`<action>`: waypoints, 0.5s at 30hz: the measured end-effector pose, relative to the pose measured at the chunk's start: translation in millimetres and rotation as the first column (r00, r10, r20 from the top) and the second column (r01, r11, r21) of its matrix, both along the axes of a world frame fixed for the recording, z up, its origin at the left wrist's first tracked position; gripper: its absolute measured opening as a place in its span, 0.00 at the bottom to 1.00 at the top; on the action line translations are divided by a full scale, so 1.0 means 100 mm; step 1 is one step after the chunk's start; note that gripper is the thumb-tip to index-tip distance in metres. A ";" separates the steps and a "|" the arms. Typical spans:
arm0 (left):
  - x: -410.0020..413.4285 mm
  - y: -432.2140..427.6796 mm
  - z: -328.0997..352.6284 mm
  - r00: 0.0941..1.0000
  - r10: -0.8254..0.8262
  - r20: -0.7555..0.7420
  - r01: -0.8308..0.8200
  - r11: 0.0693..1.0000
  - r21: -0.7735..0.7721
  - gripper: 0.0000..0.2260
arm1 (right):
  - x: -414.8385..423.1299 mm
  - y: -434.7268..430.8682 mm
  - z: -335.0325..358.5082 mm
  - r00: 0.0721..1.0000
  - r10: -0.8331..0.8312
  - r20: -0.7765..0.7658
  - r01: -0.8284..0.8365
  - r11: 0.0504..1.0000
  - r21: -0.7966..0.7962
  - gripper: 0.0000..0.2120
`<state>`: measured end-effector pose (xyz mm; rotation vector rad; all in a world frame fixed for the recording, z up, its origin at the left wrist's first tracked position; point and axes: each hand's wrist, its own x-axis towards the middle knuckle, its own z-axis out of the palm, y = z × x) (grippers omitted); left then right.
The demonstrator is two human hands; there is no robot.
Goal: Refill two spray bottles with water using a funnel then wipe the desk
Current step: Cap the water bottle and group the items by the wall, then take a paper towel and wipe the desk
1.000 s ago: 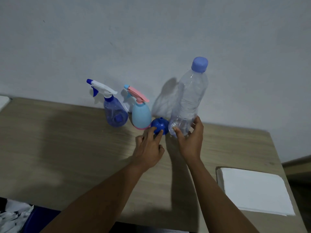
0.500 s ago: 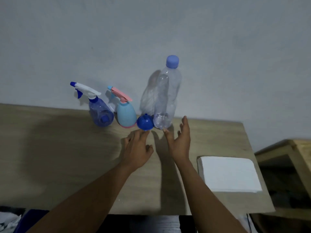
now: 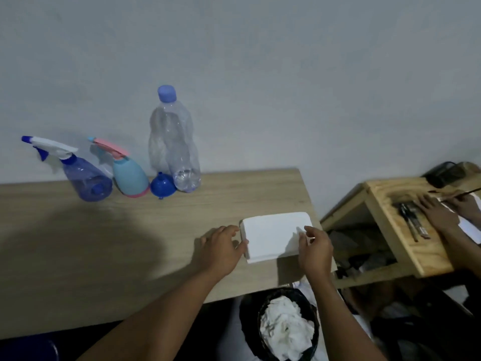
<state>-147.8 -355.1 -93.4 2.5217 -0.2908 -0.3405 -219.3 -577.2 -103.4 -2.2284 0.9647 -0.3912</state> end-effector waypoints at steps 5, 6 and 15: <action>-0.01 -0.23 -0.13 0.996 0.069 -0.064 -0.069 0.998 0.003 0.20 | -0.01 -0.32 -0.05 0.989 -0.038 -0.145 0.039 0.999 0.001 0.15; -0.02 -0.25 -0.14 0.995 0.070 -0.074 -0.070 0.998 0.000 0.21 | -0.01 -0.35 -0.06 0.983 -0.032 -0.183 0.034 0.999 0.009 0.16; -0.06 -0.33 -0.23 0.997 0.071 -0.016 -0.071 0.997 0.026 0.20 | -0.03 -0.39 -0.02 0.976 0.001 -0.217 -0.024 0.995 -0.100 0.09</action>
